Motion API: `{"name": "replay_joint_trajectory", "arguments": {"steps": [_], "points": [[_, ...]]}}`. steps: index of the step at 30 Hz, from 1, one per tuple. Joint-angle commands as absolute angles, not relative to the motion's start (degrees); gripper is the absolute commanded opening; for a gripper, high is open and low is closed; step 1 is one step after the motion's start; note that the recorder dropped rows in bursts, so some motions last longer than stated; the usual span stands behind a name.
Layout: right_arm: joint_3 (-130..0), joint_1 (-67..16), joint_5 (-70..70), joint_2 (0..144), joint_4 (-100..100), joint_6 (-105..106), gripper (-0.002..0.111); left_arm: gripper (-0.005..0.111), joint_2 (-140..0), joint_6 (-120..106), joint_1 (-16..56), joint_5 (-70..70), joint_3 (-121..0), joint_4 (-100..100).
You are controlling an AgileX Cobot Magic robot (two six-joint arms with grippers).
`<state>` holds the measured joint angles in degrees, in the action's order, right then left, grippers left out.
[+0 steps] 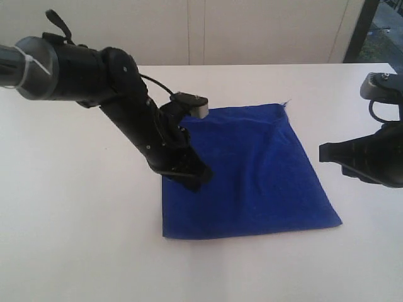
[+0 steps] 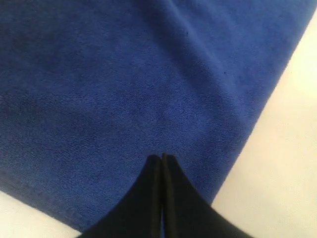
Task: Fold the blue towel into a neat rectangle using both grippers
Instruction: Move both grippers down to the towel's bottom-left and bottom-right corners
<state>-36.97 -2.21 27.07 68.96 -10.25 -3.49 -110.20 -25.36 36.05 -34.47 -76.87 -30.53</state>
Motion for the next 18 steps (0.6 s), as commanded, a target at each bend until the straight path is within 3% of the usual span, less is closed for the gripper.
{"name": "replay_joint_trajectory", "arguments": {"steps": [1,11,18], "points": [[-36.7,-2.3,26.1,68.7,-11.3,-2.8,0.0,0.0,-109.6,-25.2,37.4,-28.9,-72.8,-31.0],[-36.7,-2.3,26.6,68.7,-11.9,-1.5,0.0,0.0,-113.3,-25.1,37.3,-27.6,-66.0,-27.6],[-36.7,-2.3,26.6,68.7,-11.9,-1.4,0.0,0.0,-113.3,-13.7,37.3,-32.4,-65.8,-12.9]]}}
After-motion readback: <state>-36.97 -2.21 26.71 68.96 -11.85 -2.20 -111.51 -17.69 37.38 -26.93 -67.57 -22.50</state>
